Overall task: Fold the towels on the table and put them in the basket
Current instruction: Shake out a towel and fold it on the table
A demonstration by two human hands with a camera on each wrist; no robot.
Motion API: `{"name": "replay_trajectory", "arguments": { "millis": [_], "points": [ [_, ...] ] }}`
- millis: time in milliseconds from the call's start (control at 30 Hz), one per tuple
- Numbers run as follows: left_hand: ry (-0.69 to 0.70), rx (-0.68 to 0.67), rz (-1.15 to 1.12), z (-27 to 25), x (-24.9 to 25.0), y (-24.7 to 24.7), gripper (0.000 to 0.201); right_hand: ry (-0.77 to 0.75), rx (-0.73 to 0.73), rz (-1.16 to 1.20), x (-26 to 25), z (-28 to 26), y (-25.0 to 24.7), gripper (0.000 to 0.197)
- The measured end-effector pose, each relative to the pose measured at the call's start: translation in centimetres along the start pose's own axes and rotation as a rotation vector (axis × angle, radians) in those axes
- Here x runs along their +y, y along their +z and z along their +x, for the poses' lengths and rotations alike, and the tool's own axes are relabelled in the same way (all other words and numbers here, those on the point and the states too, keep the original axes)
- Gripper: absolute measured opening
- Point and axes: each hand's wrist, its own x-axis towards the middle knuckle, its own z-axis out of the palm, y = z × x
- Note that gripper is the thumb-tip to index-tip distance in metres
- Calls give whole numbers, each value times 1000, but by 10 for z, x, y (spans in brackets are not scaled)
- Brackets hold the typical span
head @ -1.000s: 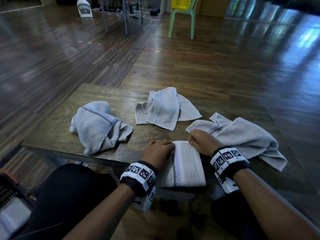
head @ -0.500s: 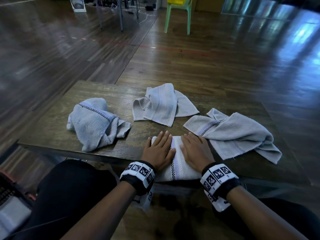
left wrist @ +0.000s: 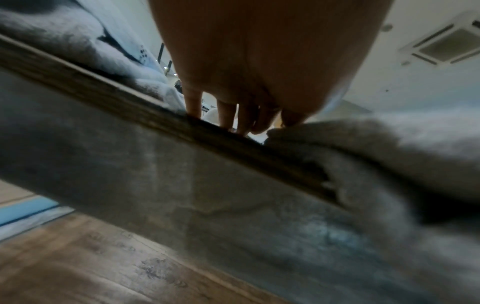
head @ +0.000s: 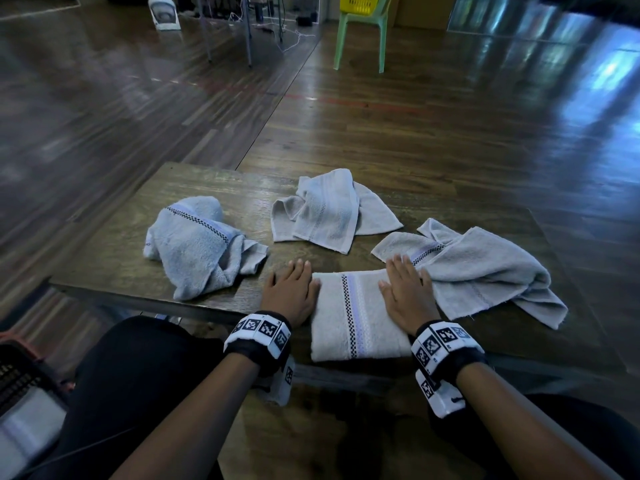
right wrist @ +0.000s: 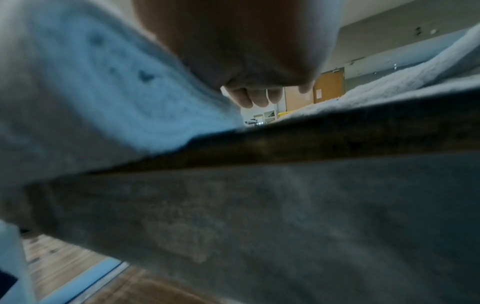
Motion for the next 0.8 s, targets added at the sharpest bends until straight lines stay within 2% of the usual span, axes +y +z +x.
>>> {"name": "replay_trajectory", "arguments": {
  "millis": [167, 333, 467, 700, 800],
  "points": [
    [-67, 152, -119, -14, 9, -15, 41, 117, 110, 71, 6, -2, -18, 47],
    [-169, 11, -220, -24, 9, -28, 35, 158, 63, 26, 10, -12, -27, 32],
    [-175, -111, -213, -24, 8, -20, 29, 226, -65, 157, 9, -21, -31, 30],
    [-179, -157, -376, -17, 10, -14, 33, 351, -153, 501, 10, -17, -24, 38],
    [-175, -162, -453, -16, 11, -14, 30, 343, -175, 613, 7, -18, -28, 26]
  ]
}}
